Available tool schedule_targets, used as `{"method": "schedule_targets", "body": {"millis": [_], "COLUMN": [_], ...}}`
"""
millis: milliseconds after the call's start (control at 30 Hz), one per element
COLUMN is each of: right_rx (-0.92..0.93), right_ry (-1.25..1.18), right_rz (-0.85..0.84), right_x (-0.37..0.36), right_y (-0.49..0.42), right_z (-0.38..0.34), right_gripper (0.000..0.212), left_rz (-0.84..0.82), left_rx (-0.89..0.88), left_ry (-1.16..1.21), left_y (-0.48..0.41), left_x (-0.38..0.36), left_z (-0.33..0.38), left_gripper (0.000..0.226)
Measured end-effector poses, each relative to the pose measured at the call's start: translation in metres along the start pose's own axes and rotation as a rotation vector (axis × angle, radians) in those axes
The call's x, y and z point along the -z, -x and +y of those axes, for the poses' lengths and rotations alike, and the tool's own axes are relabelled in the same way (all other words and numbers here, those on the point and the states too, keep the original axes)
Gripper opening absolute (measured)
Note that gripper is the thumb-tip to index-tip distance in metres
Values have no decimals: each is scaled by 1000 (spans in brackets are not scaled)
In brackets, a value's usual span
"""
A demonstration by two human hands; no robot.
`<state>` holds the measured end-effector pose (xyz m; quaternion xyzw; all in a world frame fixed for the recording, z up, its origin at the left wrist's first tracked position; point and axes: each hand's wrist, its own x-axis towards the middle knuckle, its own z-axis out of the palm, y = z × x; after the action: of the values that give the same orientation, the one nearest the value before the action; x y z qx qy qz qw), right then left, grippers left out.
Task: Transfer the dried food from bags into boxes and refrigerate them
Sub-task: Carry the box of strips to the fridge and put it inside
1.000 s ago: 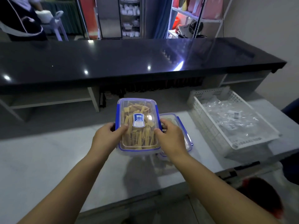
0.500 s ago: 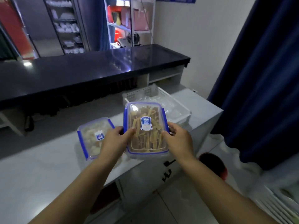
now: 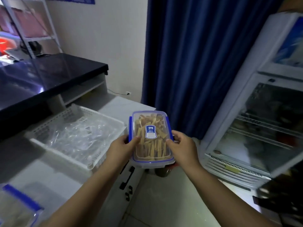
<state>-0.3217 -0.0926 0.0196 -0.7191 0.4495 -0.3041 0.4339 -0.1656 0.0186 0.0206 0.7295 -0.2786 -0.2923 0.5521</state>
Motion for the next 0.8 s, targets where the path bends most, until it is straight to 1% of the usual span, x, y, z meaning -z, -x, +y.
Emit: {"method": "schedule_targets", "body": {"millis": [67,167,300,467,500,600,633,800], "right_rx": [-30,-73,-160,-274,-286,-312,-323,-320], "right_ry": [14,27,35,42,45,37,26,-17], "right_rz": [60,132,222,348,365,414,428,469], "right_x": [3,5,13,37,43,63,69,111], "right_y": [-15,-33,-49,-65,-69,-85,-92,-141], "right_z": [6,14,31,53,56,70,75,104], "right_gripper": [34,33,35,35,34,31,30,22], "left_rz": [-58,-155,-278,-452,-483,-553,-572,-631], "left_rx": [-18,-30,-33,-9,-5,-8,-4,-3], "left_ry": [-27,-60,-66,-90,-80,-61,-48,-36], "left_y": [-22,-52,-87,-116,-121,-138,-143,-173], "left_x": [-10,-25,-52,-96,-105,-137,-149,-215], "left_z": [3,6,5,7,8,17,21,44], "left_gripper": [8,20,17,30,30,18,18,38]}}
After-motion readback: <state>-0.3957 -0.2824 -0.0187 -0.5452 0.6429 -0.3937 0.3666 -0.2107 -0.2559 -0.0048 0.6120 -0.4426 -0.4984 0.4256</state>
